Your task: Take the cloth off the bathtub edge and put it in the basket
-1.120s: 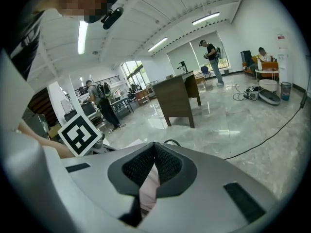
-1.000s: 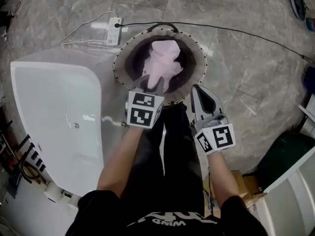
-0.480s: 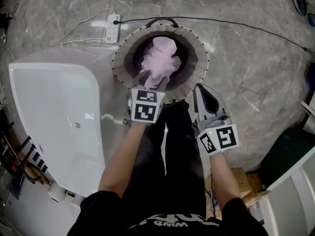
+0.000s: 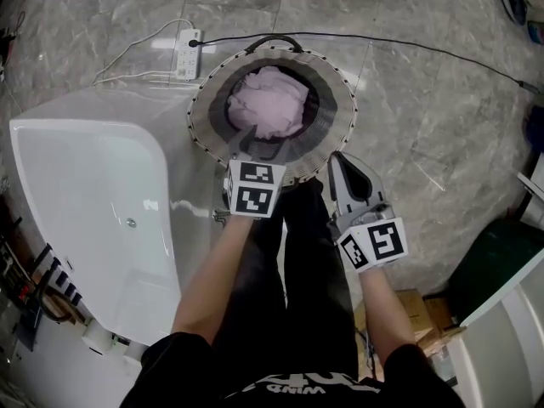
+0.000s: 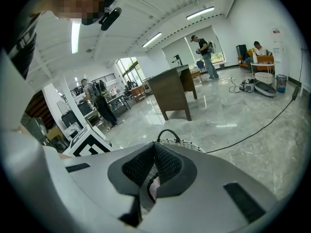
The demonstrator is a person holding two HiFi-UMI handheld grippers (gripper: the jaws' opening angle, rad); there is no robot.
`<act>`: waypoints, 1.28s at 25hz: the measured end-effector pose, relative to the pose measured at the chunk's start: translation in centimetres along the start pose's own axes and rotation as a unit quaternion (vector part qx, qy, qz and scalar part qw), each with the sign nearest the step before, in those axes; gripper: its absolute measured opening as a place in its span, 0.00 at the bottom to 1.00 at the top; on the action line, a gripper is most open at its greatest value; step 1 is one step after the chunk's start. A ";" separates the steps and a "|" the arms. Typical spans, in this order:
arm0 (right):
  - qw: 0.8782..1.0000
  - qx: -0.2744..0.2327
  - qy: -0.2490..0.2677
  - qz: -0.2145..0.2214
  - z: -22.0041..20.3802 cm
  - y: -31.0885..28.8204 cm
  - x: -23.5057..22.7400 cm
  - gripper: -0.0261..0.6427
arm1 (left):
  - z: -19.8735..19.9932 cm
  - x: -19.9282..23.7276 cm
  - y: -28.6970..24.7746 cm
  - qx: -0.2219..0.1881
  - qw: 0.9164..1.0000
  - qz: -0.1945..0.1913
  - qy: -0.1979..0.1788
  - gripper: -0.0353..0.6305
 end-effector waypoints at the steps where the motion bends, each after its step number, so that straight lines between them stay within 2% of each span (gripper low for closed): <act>1: 1.000 0.001 0.001 0.002 0.2 0.0 0.0 0.05 | 0.3 -0.1 0.3 -0.005 1.000 -0.001 0.000 0.49; 3: 1.000 0.003 0.001 0.005 0.6 0.3 0.1 0.05 | 1.1 -0.5 1.3 -0.013 1.000 -0.003 0.000 0.48; 5: 1.000 0.006 -0.001 0.011 1.5 0.7 0.5 0.05 | 1.7 -0.8 2.7 -0.015 1.000 -0.006 0.001 0.42; 8: 1.000 0.007 0.007 0.027 3.8 1.7 1.3 0.05 | 3.1 -1.4 5.3 -0.023 1.000 -0.007 0.000 0.29; 10: 0.999 0.008 0.015 0.035 5.6 2.7 1.6 0.05 | 4.4 -2.3 7.5 -0.035 0.999 -0.010 0.003 0.16; 12: 0.999 0.009 0.021 0.037 7.3 4.1 1.7 0.05 | 5.8 -3.5 10.1 -0.046 0.999 -0.017 0.004 0.08; 18: 0.999 -0.003 0.035 0.027 13.4 8.4 1.9 0.05 | 10.2 -7.4 18.5 -0.081 0.995 -0.050 0.018 0.07; 23: 0.997 -0.039 0.065 0.033 19.5 11.3 2.8 0.05 | 14.2 -10.5 26.0 -0.122 0.990 -0.072 -0.002 0.07; 32: 0.986 -0.110 0.115 0.047 26.9 15.9 5.6 0.05 | 17.0 -15.5 36.2 -0.207 0.968 -0.135 -0.042 0.07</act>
Point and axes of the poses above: the fingertips, and each gripper's own axes: y backward along the fingers, x to its left, z out of its top, the point moved 3 cm from there along y, backward along the fingers, and after that the axes turned 14 degrees about y, right-handed, at the moved point
